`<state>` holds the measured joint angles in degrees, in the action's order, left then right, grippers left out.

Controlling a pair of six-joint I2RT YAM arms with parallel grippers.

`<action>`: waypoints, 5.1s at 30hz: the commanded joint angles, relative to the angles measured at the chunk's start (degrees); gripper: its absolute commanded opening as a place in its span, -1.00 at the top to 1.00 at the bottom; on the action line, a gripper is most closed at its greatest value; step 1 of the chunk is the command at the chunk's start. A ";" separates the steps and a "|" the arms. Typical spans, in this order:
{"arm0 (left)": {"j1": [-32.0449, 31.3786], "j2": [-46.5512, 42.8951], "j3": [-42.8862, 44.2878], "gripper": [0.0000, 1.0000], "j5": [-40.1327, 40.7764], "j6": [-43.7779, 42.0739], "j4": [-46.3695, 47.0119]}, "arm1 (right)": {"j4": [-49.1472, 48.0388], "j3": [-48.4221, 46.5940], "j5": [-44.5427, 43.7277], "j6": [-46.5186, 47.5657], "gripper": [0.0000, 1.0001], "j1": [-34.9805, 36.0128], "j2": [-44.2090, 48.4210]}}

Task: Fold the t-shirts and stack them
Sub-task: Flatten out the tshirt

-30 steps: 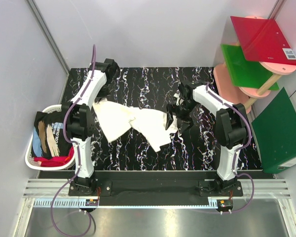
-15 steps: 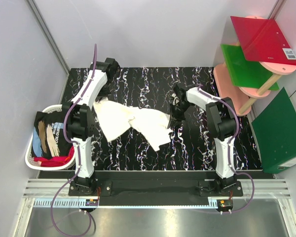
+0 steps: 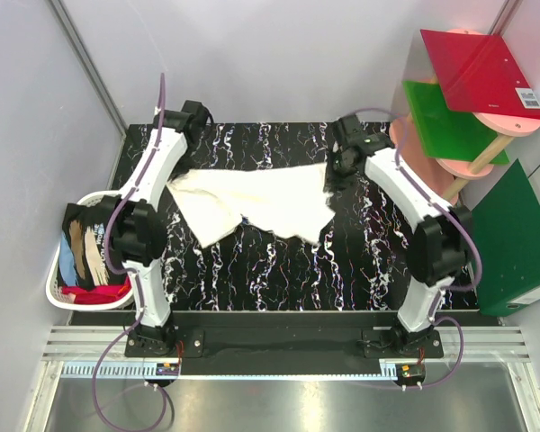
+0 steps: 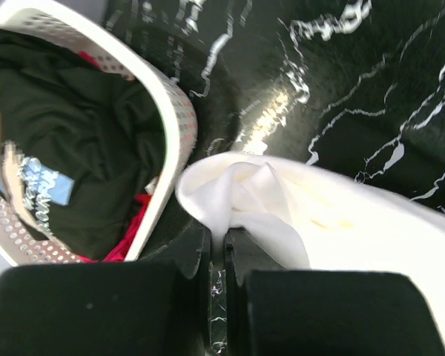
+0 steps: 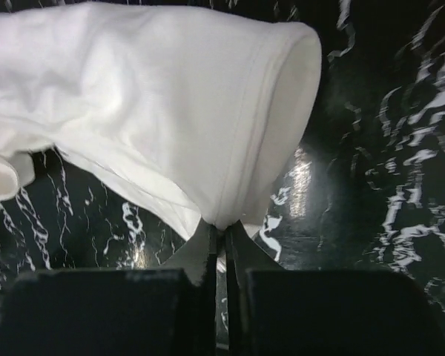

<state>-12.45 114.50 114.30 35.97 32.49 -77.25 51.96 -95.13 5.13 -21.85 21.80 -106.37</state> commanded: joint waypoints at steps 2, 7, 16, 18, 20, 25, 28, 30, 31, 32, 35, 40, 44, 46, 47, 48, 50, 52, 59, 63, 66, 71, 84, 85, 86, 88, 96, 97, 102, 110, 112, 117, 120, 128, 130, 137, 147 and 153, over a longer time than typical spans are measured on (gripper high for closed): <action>2.16 -3.67 4.34 1.00 6.40 1.61 -0.44 | -3.26 -4.62 -24.51 2.15 1.00 0.08 5.74; 2.25 1.60 8.65 1.00 5.00 2.31 -1.50 | -8.88 -8.57 -29.47 4.96 1.00 0.08 0.47; 2.51 11.00 16.90 1.00 2.18 0.21 -0.97 | -15.93 -25.08 -43.23 9.19 1.00 -0.09 -18.42; 2.87 12.58 18.06 0.75 0.96 0.12 -1.06 | -15.84 -29.82 -47.47 8.49 1.00 -0.27 -22.38; 3.30 12.25 18.06 -0.56 0.95 1.43 -1.93 | -15.75 -31.95 -49.07 8.05 0.84 -0.53 -23.53; 3.31 5.40 10.10 -0.98 1.48 3.46 -0.89 | -15.75 -30.39 -45.82 7.69 -0.99 -1.24 -17.23; 3.13 -1.28 2.96 -0.98 0.34 3.20 2.45 | -16.63 -24.15 -42.22 9.10 -0.99 -1.59 -11.09; 2.78 -5.67 -2.21 -0.97 -2.99 1.89 5.43 | -18.82 -16.43 -36.19 9.80 -1.00 -1.76 -7.21; 2.08 -6.65 -3.72 -0.98 -4.22 1.70 6.06 | -19.27 -13.70 -34.24 9.54 -0.99 -1.59 -3.45; 1.47 -8.05 -5.04 -0.98 -5.28 1.79 6.06 | -19.36 -8.72 -32.04 9.02 -0.99 -1.67 -1.84; -1.26 -9.29 -9.96 -0.98 -6.08 2.57 6.15 | -18.05 -0.79 -23.77 7.53 -0.99 -1.76 2.74; -5.56 -8.68 -16.30 -0.98 -8.28 3.99 6.59 | -9.61 2.49 -13.40 6.82 -0.99 -2.20 0.21; -6.27 -7.18 -15.69 -0.98 -8.19 2.49 6.41 | -9.51 4.17 -7.85 4.54 -0.95 -2.73 -2.43; -6.27 -7.10 -15.51 -0.98 -8.45 2.31 6.33 | -9.34 3.21 -8.03 3.22 -0.93 -3.17 -4.81; -6.27 -7.10 -15.69 -0.98 -8.54 2.14 6.33 | -9.51 2.76 -7.85 2.78 -0.92 -3.43 -5.68; -6.27 -7.18 -15.86 -0.98 -8.63 2.14 6.33 | -9.43 2.24 -7.76 1.99 -0.90 -3.69 -7.17; -6.27 -7.27 -16.21 -0.98 -8.28 1.79 6.24 | -9.43 0.22 -7.68 1.28 -0.86 -3.87 -8.59; -6.27 -7.71 -16.74 -0.98 -7.84 1.44 6.24 | -9.34 -2.23 -7.24 1.02 -0.84 -3.87 -11.05; -6.27 -7.71 -17.27 -0.98 -6.96 0.73 6.15 | -11.01 -7.96 -5.48 0.14 -0.59 -3.87 -15.36; -6.27 -7.27 -17.45 -0.98 -6.43 0.56 6.24 | -11.71 -9.63 -3.02 -0.65 -0.25 -3.87 -15.97; -6.27 -6.66 -17.18 -0.98 -6.17 0.29 6.32 | -12.15 -9.98 -1.70 -0.13 0.40 -3.96 -17.11; -6.27 -5.78 -16.13 -0.98 -5.64 -0.06 6.15 | -12.59 -9.99 -0.64 -0.57 1.00 -3.87 -16.33; -6.27 -2.97 -11.03 -0.98 -7.05 -0.67 6.32 | -15.58 -14.54 -7.67 1.63 1.00 -3.87 -8.68; -6.27 -2.70 -10.86 -0.98 -6.96 -0.76 6.15 | -15.75 -14.99 -8.81 1.81 1.00 -3.79 -8.42; -6.27 -2.35 -10.68 -0.98 -7.05 -0.67 6.15 | -15.84 -15.78 -9.25 1.72 1.00 -3.96 -8.16; -6.27 -1.82 -10.50 -0.98 -6.96 -0.41 6.24 | -16.54 -16.66 -10.31 1.46 1.00 -3.96 -8.07; -6.19 2.92 -1.12 -0.98 -7.39 0.12 6.41 | -20.50 -22.11 -13.21 1.10 1.00 -3.87 -12.37; -6.19 3.53 -0.05 -0.98 -7.92 0.47 6.50 | -21.63 -22.81 -14.26 1.02 1.00 -3.87 -13.42; -6.19 8.54 5.57 -0.98 -12.40 1.87 6.77 | -22.34 -30.28 -14.97 1.28 1.00 -3.87 -18.43; -3.12 12.77 5.32 -0.98 -7.85 7.76 6.59 | -22.26 -36.17 -14.09 -0.30 1.00 -5.54 -24.59; -1.54 13.12 6.98 -0.98 -4.69 7.59 6.59 | -22.26 -36.53 -13.56 -0.65 1.00 -6.42 -25.38; 2.16 15.32 14.62 -0.98 -1.69 3.20 6.68 | -22.35 -38.90 -11.55 -1.53 1.00 -9.14 -27.05; 5.50 14.79 14.90 -0.98 -2.48 4.25 7.03 | -22.34 -41.79 -10.41 -2.32 1.00 -10.46 -28.72; 8.49 17.86 17.62 -0.98 -9.76 2.58 8.35 | -23.40 -48.65 -7.33 -4.78 1.00 -13.80 -34.52; 8.40 18.83 17.36 -0.98 -11.35 2.75 8.26 | -23.75 -49.09 -6.36 -5.22 1.00 -14.07 -35.57; 8.32 20.85 13.76 -0.98 -19.43 3.10 11.59 | -24.28 -47.78 -3.55 -6.19 1.00 -15.47 -36.37; 8.40 25.68 15.42 -0.57 -21.02 3.28 15.47 | -24.45 -45.32 -1.52 -6.37 1.00 -17.05 -36.02; 9.11 29.03 19.64 -0.07 -21.29 3.63 15.73 | -24.45 -43.21 -0.64 -6.28 1.00 -17.67 -35.58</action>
<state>-4.19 142.06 129.84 15.75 35.99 -63.46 29.61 -139.31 3.16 -27.73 4.91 -143.55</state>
